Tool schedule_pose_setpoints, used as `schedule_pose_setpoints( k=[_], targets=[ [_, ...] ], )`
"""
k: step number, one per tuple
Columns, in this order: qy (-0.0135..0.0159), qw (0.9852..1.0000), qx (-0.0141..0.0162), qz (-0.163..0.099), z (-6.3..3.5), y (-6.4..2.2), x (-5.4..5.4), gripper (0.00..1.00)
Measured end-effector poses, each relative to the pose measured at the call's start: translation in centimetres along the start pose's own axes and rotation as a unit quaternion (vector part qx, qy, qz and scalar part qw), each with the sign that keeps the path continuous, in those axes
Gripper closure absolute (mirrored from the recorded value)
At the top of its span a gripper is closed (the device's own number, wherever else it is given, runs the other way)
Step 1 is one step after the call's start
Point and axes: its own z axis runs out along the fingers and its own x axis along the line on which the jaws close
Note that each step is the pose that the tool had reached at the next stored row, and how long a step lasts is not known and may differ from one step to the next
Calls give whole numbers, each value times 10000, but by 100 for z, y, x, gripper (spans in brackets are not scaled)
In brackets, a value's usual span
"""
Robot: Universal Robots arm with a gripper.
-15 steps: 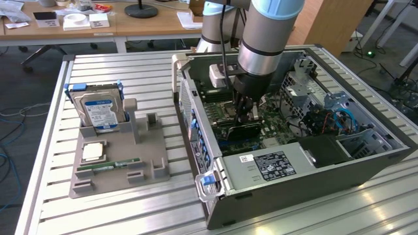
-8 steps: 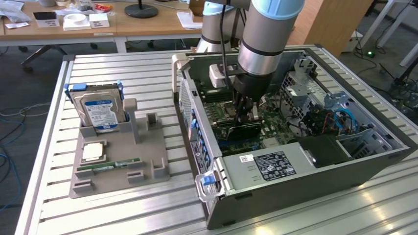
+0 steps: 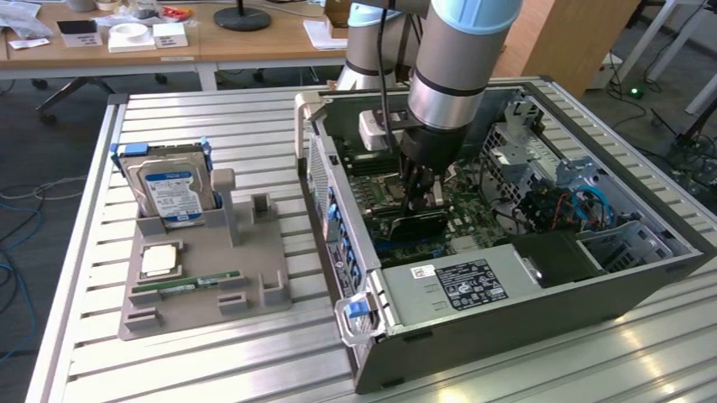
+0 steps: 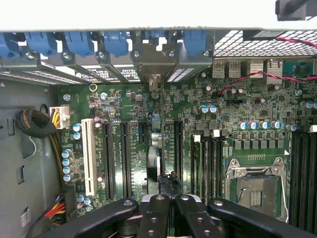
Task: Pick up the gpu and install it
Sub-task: 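Press down on the gpu until it lock into place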
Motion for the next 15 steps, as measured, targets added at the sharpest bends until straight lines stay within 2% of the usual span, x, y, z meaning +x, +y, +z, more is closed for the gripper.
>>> schedule_pose_setpoints(
  k=[15],
  targets=[
    [-1, 10000, 0, 1, 1, 1, -4, 89]
  ],
)
